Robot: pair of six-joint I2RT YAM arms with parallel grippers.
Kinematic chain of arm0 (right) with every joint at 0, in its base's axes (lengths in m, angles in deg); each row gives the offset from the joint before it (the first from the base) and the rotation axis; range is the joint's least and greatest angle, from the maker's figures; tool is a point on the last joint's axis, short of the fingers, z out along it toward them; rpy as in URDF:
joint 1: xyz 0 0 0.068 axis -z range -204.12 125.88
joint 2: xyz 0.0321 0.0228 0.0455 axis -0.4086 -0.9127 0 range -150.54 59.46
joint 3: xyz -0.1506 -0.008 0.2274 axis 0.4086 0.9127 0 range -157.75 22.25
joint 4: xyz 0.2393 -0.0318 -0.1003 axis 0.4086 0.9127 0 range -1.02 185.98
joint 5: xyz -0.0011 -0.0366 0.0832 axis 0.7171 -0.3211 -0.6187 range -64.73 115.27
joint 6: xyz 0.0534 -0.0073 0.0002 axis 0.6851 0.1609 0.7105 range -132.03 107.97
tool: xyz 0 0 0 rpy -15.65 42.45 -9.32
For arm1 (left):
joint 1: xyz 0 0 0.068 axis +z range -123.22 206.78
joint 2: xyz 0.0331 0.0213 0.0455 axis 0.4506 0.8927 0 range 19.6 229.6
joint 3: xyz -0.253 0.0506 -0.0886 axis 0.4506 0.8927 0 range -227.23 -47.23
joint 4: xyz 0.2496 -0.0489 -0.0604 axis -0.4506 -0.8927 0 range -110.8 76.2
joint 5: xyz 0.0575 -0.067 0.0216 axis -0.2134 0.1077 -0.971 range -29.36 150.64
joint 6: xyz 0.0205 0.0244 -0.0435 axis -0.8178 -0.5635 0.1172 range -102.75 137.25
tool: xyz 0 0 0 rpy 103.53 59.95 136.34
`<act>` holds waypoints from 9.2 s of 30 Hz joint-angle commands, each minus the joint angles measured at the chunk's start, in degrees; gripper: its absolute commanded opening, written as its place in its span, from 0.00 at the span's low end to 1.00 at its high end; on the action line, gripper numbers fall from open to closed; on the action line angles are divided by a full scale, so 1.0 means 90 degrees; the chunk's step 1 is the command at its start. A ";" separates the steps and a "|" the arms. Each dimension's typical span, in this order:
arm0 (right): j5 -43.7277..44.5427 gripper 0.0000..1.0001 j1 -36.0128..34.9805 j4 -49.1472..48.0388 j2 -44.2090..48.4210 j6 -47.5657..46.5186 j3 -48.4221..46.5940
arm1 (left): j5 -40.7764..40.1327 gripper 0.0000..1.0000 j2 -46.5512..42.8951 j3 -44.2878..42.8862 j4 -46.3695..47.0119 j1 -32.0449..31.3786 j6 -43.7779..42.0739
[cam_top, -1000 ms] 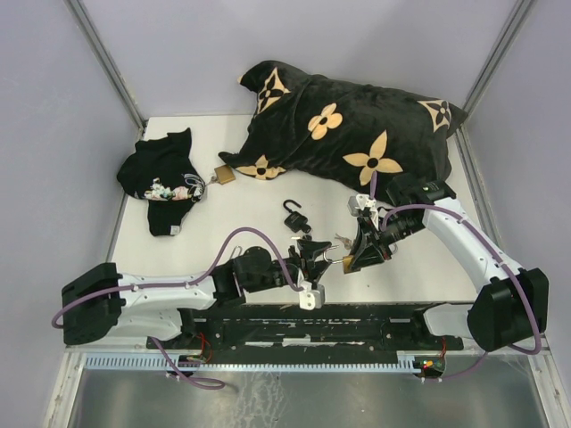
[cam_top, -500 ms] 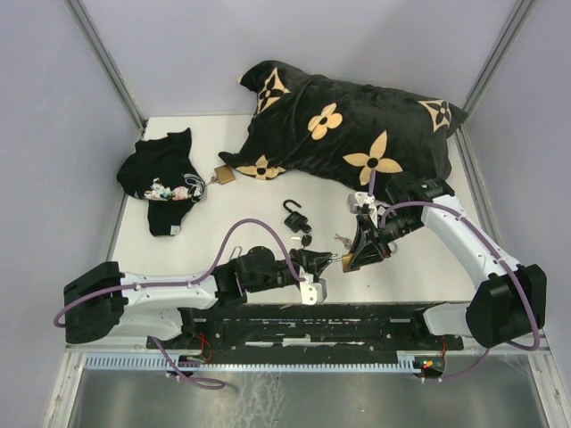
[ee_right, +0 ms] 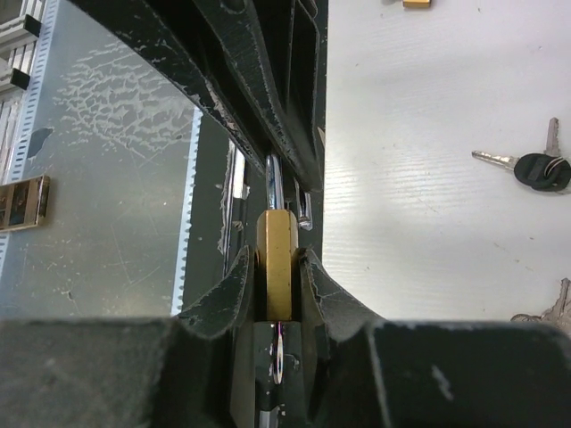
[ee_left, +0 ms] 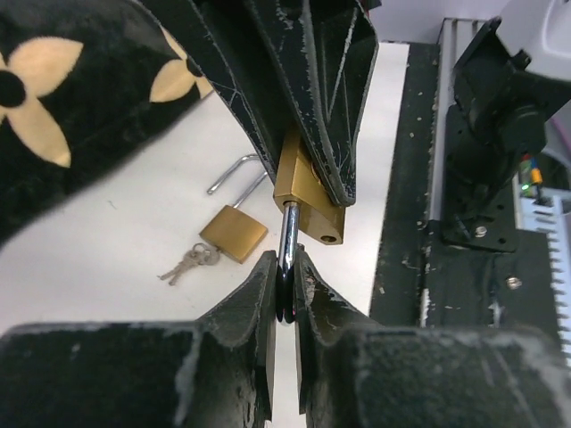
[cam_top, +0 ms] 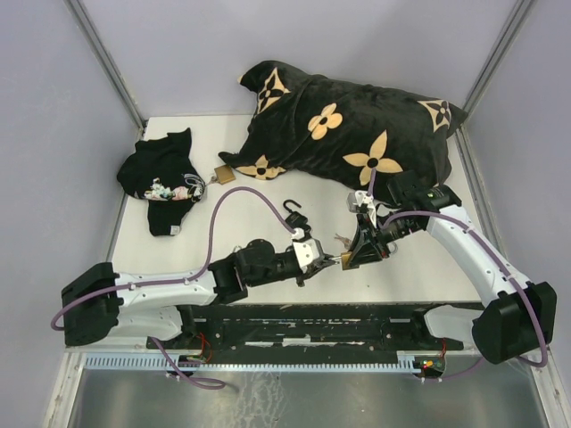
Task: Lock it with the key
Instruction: Lock the lock.
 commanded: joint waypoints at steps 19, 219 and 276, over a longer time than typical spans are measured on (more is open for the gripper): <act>-0.0653 0.02 0.0023 0.0436 0.0210 -0.1092 -0.0261 | 0.1296 0.65 -0.1025 0.1319 0.2339 0.0922 0.3395; -0.2266 0.02 0.0327 -0.0593 0.0723 0.0567 0.0187 | -0.0406 0.03 0.0484 0.0859 0.5518 -0.0037 0.3269; -0.2021 0.02 0.0354 -0.3185 0.0753 0.3476 0.0607 | -0.0986 0.66 -0.0115 0.1746 0.4669 -0.0070 0.4404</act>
